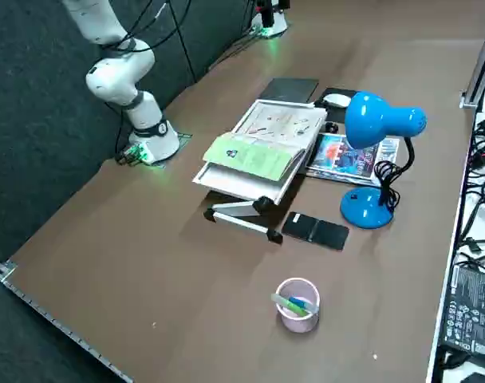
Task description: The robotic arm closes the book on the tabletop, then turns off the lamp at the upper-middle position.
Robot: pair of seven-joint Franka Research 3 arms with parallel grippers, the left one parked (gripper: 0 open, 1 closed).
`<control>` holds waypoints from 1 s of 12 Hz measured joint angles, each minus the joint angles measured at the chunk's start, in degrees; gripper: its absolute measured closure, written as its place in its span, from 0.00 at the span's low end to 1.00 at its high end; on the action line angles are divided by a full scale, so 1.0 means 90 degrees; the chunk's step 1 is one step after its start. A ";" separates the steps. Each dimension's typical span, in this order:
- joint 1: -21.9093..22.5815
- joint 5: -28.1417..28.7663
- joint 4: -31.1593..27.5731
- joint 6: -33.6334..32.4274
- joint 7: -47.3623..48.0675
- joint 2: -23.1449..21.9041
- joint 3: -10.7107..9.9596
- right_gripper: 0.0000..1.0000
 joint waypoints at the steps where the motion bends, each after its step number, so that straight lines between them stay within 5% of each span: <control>1: -0.0003 0.0032 0.0000 -0.0022 0.0000 0.0000 -0.0001 0.00; 12: -0.0297 0.0282 -0.0058 -0.0179 0.0002 0.0215 -0.0234 0.00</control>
